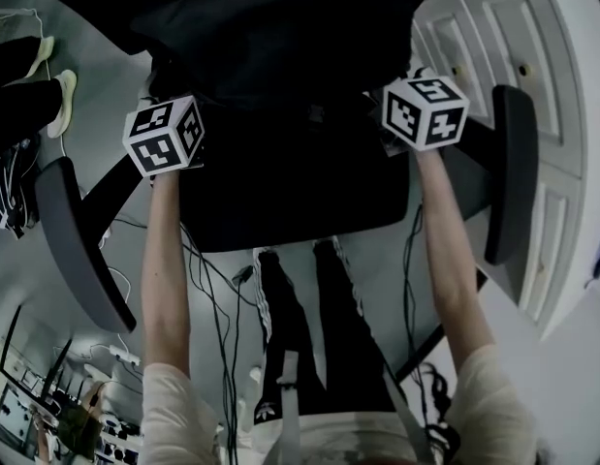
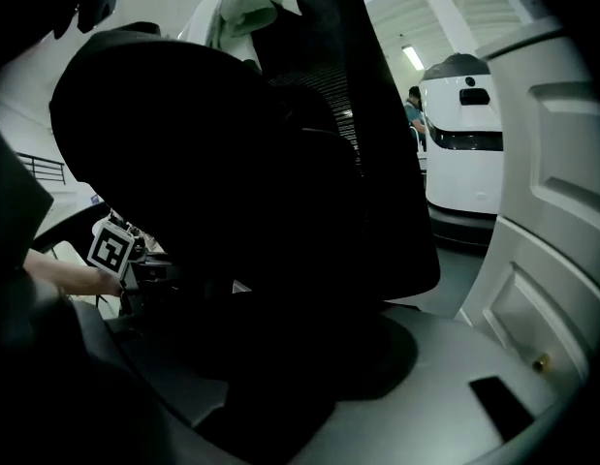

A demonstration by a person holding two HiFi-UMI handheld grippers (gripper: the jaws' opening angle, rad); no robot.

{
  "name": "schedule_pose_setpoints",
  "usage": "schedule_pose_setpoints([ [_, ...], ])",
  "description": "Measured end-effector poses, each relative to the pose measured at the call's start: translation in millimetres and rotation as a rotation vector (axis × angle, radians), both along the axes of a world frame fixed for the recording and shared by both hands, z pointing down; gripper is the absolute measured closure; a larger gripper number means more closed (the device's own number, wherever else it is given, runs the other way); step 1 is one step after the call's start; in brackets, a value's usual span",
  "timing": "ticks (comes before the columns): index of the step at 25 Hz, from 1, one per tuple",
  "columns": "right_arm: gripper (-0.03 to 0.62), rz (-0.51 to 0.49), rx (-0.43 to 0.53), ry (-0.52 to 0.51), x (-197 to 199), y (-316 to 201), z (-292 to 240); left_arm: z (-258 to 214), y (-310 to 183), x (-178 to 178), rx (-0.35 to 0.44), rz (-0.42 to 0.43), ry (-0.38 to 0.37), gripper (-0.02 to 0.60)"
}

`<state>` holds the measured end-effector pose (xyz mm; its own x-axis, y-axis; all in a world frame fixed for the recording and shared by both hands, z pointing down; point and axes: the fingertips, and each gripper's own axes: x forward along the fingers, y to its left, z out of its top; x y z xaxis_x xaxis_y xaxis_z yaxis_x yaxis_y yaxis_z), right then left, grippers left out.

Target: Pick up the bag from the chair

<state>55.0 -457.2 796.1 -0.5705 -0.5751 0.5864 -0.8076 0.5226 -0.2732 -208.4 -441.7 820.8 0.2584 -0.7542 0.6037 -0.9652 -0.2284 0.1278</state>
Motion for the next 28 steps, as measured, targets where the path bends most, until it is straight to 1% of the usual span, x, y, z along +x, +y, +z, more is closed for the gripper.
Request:
schedule_pose_setpoints([
  [1,0.378,0.006,0.000,0.004,-0.1,0.2,-0.1,-1.8,1.9,-0.2,0.002,0.002,-0.011,0.344],
  [2,0.390,0.012,-0.001,0.006,0.2,0.1,-0.8,-3.9,3.6,0.7,0.007,0.008,-0.023,0.400],
  [5,0.417,0.026,-0.004,0.015,1.2,0.0,-5.2,-10.9,7.1,12.3,0.032,0.064,-0.101,0.496],
  [6,0.424,0.032,-0.008,0.018,1.9,0.5,-6.3,-12.8,8.0,16.5,0.036,0.081,-0.126,0.510],
  [7,0.430,0.039,-0.012,0.018,2.9,1.5,-7.0,-13.9,9.0,19.2,0.035,0.088,-0.135,0.515],
  [11,0.444,0.047,-0.021,0.031,4.9,6.8,-13.2,-19.3,12.7,19.1,0.031,0.081,-0.116,0.523],
  [16,0.451,0.040,-0.023,0.022,-1.1,6.3,-33.2,-41.8,14.6,13.0,0.056,0.063,-0.097,0.523],
  [20,0.453,0.039,-0.030,0.017,-6.1,7.6,-52.4,-59.0,16.6,8.8,0.045,0.067,-0.091,0.525],
  [22,0.454,0.047,-0.040,0.016,-7.0,10.3,-66.7,-73.7,19.1,6.8,0.038,0.066,-0.084,0.525],
  [26,0.456,0.060,-0.044,0.021,-12.0,12.5,-117.9,-124.1,20.8,1.1,0.040,0.067,-0.060,0.525],
  [28,0.456,0.063,-0.041,0.022,-13.7,16.0,-135.5,-141.6,25.4,-0.8,0.034,0.067,-0.057,0.525],
])
